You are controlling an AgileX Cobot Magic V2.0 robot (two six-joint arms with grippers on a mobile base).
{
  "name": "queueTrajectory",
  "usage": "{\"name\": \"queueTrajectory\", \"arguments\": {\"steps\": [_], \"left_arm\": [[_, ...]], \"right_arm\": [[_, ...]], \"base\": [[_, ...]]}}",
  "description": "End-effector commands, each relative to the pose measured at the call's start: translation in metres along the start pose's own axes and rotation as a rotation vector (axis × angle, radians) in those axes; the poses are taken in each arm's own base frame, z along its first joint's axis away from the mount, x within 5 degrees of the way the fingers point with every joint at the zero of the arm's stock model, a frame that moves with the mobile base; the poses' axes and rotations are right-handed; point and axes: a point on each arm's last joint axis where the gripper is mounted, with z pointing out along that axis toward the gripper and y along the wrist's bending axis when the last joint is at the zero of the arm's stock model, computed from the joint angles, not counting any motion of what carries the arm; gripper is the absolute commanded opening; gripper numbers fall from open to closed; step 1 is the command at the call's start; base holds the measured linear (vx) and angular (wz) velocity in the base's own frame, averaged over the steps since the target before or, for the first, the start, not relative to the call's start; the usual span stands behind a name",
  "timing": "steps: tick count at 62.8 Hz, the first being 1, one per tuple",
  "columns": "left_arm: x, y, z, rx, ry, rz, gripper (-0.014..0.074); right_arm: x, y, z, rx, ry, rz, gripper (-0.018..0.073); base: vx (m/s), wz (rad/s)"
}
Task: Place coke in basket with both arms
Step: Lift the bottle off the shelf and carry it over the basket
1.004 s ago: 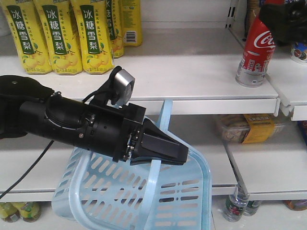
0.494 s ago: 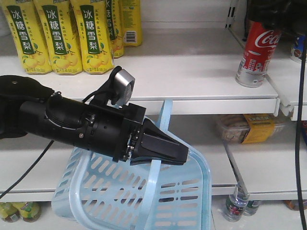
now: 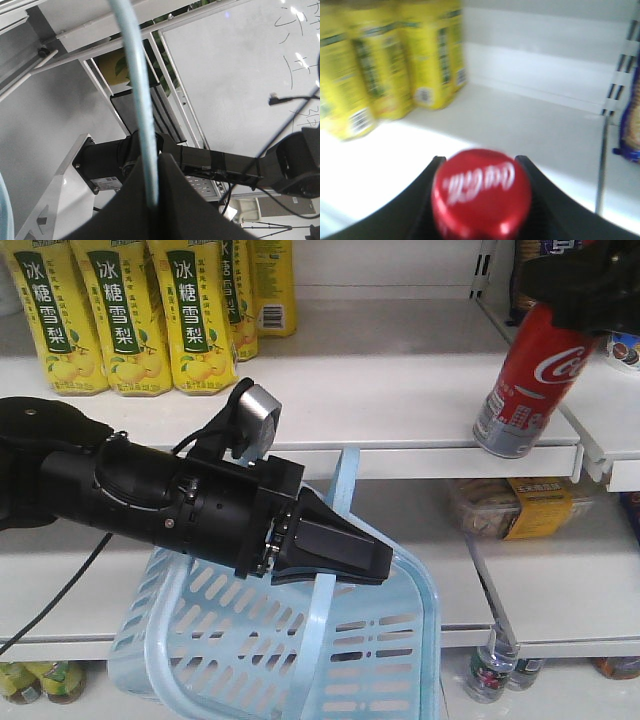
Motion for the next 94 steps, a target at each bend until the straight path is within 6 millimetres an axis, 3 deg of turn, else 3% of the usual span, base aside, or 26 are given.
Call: {"name": "queueTrajectory", "arguments": {"steps": [1,9,14,24,37,48,58,67,83,94], "left_arm": [[-0.004,-0.026,-0.008,0.073,-0.081,0.054,-0.0006],[-0.004,-0.026,-0.008,0.073,-0.081,0.054,-0.0006],[-0.004,-0.026,-0.008,0.073,-0.081,0.054,-0.0006],[-0.004,-0.026,-0.008,0.073,-0.081,0.054,-0.0006],[-0.004,-0.026,-0.008,0.073,-0.081,0.054,-0.0006],[-0.004,-0.026,-0.008,0.073,-0.081,0.054,-0.0006],[-0.004,-0.026,-0.008,0.073,-0.081,0.054,-0.0006],[-0.004,-0.026,-0.008,0.073,-0.081,0.054,-0.0006],[-0.004,-0.026,-0.008,0.073,-0.081,0.054,-0.0006],[-0.004,-0.026,-0.008,0.073,-0.081,0.054,-0.0006]], "right_arm": [[-0.019,0.017,-0.043,-0.008,-0.083,-0.022,-0.0005],[-0.004,0.036,-0.072,-0.068,-0.037,-0.024,-0.0005],[0.02,0.046,-0.084,-0.106,-0.013,0.016,-0.0005],[0.063,0.062,-0.09,-0.21,-0.018,0.14,-0.0005],[0.104,0.067,-0.068,-0.352,-0.04,0.261,-0.0005],[0.111,0.063,-0.051,-0.397,-0.106,0.332,-0.0005],[0.117,0.06,-0.031,-0.427,-0.051,0.374,-0.0005],[0.124,0.069,-0.014,-0.476,0.017,0.368,-0.0005],[0.133,0.08,0.009,-0.368,0.058,0.337,-0.0005],[0.145,0.092,0.026,-0.385,0.138,0.332,-0.0005]], "base": [[0.0,0.0],[0.0,0.0],[0.0,0.0],[0.0,0.0],[0.0,0.0],[0.0,0.0],[0.0,0.0],[0.0,0.0],[0.0,0.0],[0.0,0.0]]}}
